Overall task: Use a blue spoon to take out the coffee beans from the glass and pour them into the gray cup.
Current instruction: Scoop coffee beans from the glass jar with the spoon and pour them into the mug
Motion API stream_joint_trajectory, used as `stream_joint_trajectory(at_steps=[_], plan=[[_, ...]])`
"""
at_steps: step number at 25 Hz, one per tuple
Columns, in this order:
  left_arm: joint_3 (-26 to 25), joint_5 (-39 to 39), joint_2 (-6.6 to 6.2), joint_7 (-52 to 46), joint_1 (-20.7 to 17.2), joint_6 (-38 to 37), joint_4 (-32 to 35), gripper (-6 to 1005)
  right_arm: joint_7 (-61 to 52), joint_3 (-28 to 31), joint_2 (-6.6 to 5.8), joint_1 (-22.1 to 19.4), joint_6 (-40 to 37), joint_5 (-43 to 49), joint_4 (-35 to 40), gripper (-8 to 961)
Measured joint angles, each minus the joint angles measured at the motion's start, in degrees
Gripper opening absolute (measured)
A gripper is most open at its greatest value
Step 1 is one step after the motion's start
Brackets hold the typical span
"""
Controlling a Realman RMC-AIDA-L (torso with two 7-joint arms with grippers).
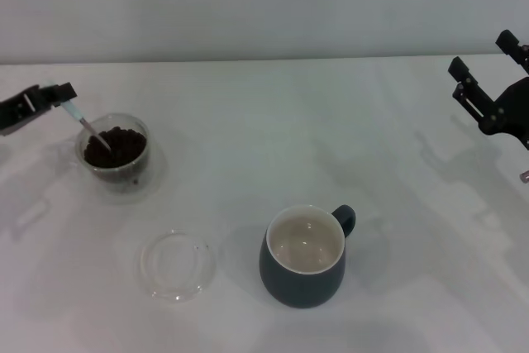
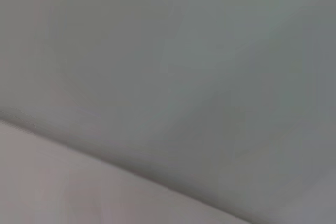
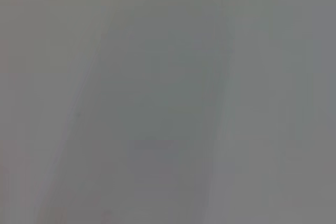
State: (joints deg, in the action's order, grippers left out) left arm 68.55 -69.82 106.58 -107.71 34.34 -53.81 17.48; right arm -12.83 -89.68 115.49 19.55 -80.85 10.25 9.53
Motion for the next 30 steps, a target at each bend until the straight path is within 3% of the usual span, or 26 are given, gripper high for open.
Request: stream_joint_trajectory(at_steps=[8,10,30], plan=[[-0.49,0.33,0.79,-3.31,-1.26,-0.74,-0.34,129,0.0,-0.41,0.0,0.05,-0.4,-0.15,0.13,737],[-1.85,1.2,1.09,-4.42,-3.17,-1.81,0.76,129,0.0,-0.41,0.0,0.05,-0.43,-0.14,0.14,737],[-4.11,7.79,1.82,-5.01,-7.89,-7.17,0.51,129,0.0,-0.33,0.0,0.35,0.17,-0.21,0.34,737]])
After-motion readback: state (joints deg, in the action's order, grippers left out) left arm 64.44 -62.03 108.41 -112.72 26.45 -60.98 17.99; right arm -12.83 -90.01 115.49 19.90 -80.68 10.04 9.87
